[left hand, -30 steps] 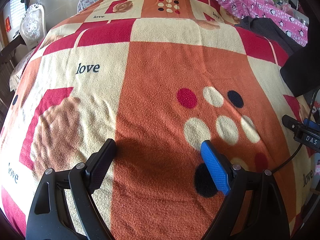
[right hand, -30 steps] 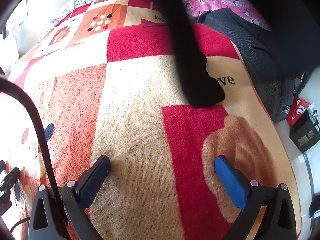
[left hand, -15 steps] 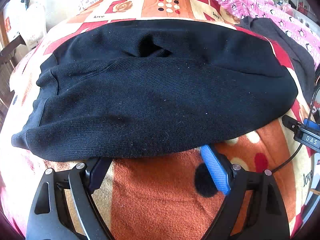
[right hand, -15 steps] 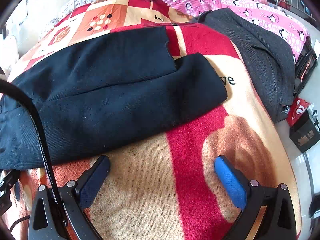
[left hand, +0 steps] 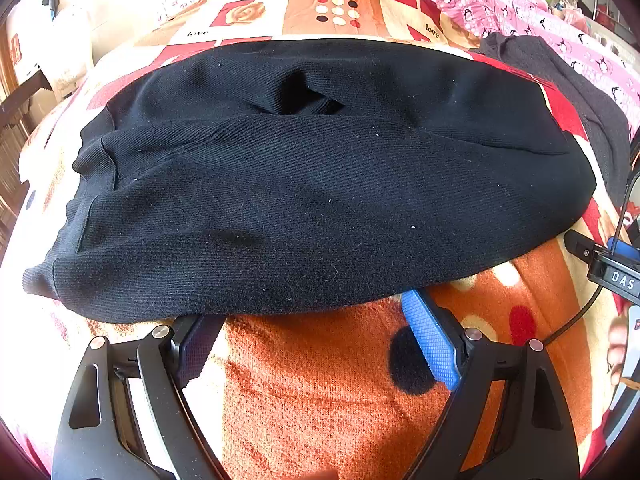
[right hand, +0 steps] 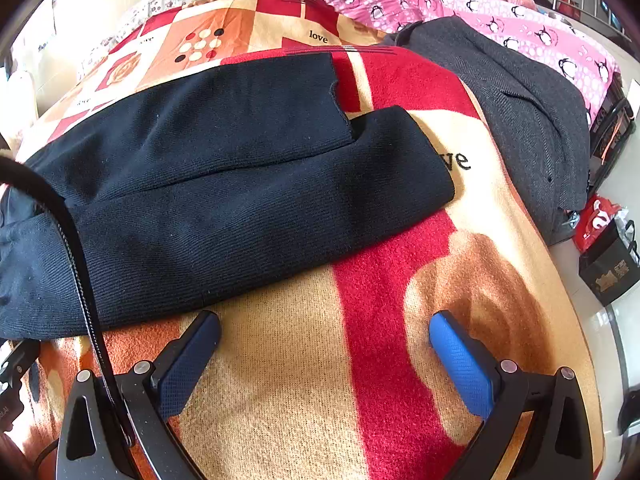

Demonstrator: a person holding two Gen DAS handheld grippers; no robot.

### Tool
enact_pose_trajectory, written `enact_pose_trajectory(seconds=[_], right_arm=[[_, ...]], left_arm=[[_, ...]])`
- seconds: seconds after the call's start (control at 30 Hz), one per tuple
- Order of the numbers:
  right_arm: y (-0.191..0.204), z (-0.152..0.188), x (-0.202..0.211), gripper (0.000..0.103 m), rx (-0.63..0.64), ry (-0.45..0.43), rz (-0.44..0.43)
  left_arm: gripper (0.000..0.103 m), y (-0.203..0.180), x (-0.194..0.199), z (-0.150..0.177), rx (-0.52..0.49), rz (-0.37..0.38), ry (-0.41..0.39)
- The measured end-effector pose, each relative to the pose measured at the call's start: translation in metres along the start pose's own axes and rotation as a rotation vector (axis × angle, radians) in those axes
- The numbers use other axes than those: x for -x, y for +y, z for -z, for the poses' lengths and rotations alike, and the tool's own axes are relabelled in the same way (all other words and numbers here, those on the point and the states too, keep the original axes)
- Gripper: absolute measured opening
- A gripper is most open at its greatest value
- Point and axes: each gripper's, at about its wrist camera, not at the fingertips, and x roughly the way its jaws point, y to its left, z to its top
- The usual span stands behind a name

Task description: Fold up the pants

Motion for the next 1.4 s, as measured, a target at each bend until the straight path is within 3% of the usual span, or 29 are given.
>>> enact_pose_trajectory(seconds=[0.23,0.43,0.5,0.53,0.73,0.9,1.1,1.4], right_arm=[[0.001,0.001,-0.001,0.103,-0.024,0.0,0.019],[0.001,0.003,0.003,0.103,-0.027,0.003,0.005],[-0.001,0.005,0.007,0.098,-0.033,-0.006,0.007],[-0.002,0.007,0.016,0.092,-0.045,-0.032,-0.004],[-0.001,0.022,0.06,0.092,-0.11,-0.138,-0.152],[0.018,0.03,0.089,0.092,-0.056,-0.169,-0.234],[0.046,0.042,0.11,0.092,0.07,-0.206,-0.211],[0.054,0.044,0.116,0.092,0.08,-0.207,-0.238]], left_arm=[[0.087,0.0,-0.001,0.0,0.008,0.0,0.002],[0.087,0.008,0.019,0.003,0.027,0.027,-0.007],[0.087,0.014,0.031,0.003,0.038,0.04,-0.029],[0.087,0.017,0.037,0.004,0.042,0.037,-0.041],[0.087,0.029,0.075,0.006,0.03,-0.004,-0.137],[0.087,0.04,0.094,0.01,0.061,0.004,-0.17],[0.087,0.046,0.104,0.015,0.07,-0.011,-0.185],[0.087,0.049,0.11,0.017,0.077,-0.017,-0.197]])
